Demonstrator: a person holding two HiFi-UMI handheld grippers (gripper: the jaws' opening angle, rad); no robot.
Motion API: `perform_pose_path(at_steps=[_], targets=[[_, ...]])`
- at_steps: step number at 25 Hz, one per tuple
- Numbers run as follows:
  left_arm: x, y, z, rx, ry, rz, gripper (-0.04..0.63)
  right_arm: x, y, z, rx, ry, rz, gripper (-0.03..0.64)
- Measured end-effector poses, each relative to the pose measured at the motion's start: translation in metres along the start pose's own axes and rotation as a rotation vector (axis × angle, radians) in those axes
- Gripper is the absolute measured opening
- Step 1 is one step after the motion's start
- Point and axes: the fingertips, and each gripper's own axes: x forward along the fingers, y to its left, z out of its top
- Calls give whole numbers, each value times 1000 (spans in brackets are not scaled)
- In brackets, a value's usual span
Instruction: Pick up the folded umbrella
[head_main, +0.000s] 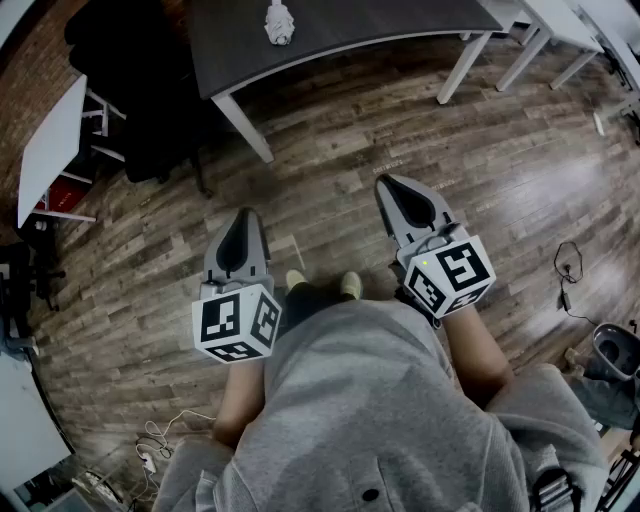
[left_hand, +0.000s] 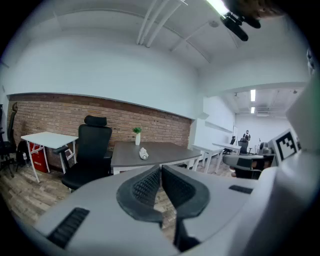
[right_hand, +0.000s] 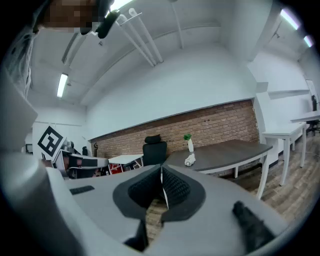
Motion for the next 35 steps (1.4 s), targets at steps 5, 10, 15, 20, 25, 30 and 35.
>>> perform_pose_path(at_steps=[5,10,15,20,25,30,35], targets=[[-3,-3,-1,-2,-5,-1,23,-4,-1,-2,-12,4,-2,25],[-11,-4,-3,-12,-15,1,23,-9,-1,-3,16,-11,-14,25],[-17,-3,-2,-17,-21,6,23,-9,4,-1,8,-3,-9,25],[-16,3,-2,-27,-27,10,23,0,12,2,-5,-1,29,25],[-14,10,-3,-38,-29,18,23,6,25,1,-8,-2,103,25],[-1,22,-1,-41,-23,20,23,22,32,-1,17,-10,160,26],[21,33,3,-42,-11,8,23,47,28,1,17,-1,164,41]])
